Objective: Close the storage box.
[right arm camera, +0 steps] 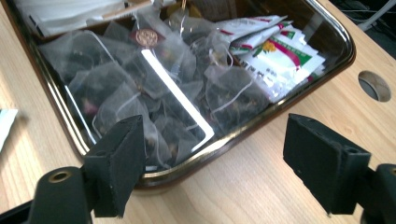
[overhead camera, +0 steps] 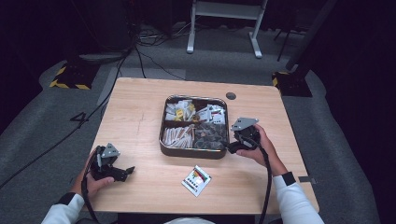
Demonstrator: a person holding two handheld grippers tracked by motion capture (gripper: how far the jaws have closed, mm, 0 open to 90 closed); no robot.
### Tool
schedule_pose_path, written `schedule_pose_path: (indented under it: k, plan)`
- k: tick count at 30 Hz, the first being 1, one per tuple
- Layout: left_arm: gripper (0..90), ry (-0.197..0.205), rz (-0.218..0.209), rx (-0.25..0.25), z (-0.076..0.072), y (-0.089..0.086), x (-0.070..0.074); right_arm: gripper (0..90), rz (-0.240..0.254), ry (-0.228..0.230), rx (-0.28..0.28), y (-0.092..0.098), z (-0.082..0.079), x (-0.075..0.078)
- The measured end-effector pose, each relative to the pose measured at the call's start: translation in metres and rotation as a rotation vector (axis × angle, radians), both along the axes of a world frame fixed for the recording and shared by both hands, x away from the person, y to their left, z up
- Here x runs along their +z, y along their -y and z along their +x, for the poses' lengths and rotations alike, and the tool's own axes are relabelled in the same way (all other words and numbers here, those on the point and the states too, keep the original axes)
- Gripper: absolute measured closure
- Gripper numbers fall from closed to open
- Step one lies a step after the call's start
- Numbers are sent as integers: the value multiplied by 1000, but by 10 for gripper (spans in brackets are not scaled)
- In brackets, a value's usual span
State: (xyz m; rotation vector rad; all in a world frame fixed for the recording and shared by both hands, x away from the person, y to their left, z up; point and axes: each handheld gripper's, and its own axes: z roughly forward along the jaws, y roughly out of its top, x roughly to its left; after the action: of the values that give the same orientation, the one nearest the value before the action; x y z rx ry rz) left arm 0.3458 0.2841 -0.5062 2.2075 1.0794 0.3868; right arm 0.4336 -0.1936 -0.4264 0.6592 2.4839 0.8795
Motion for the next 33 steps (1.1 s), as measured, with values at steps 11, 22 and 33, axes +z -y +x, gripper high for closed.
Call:
schedule_pose_path:
  k: [11,22,33]
  plan:
    - [1,0,-2,1,0,0,0,218,40,26,12,12,-17,1]
    - [0,-4,-6,0,1,1,0,216,54,17,-12,28,-29,0]
    - [0,-3,-4,2,1,1,0,213,50,8,-33,48,-39,-8]
